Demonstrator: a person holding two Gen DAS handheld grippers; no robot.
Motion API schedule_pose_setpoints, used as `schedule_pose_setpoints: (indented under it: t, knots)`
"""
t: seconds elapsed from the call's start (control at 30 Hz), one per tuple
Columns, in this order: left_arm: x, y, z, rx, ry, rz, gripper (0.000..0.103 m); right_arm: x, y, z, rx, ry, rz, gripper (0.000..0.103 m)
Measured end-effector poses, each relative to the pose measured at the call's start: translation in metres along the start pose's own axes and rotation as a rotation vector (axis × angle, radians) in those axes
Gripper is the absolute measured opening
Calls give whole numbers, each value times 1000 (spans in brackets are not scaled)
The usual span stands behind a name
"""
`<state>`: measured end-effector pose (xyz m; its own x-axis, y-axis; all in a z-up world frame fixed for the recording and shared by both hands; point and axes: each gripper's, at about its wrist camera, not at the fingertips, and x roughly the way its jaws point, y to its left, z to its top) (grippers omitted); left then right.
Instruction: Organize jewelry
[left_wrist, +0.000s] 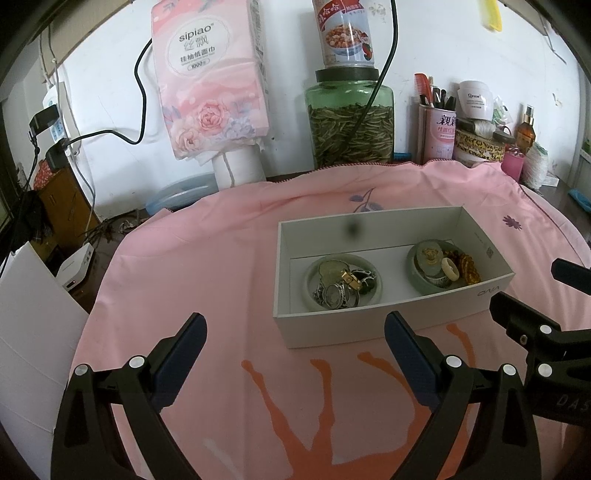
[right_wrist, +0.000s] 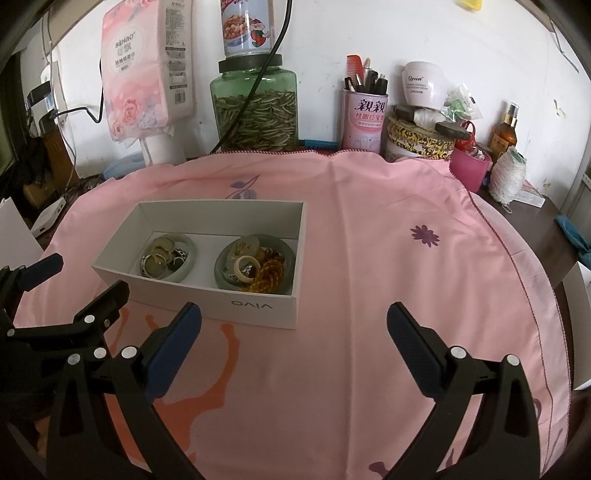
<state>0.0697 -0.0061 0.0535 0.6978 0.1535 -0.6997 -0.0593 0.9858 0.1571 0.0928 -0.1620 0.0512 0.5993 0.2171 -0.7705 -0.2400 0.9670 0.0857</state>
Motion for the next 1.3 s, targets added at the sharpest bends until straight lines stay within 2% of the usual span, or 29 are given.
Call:
schedule_pose_setpoints:
  t: [1.3]
  knots:
    - [-2,-1,0,4,-3,3,95,-3,0,1,5,-8,-1,96]
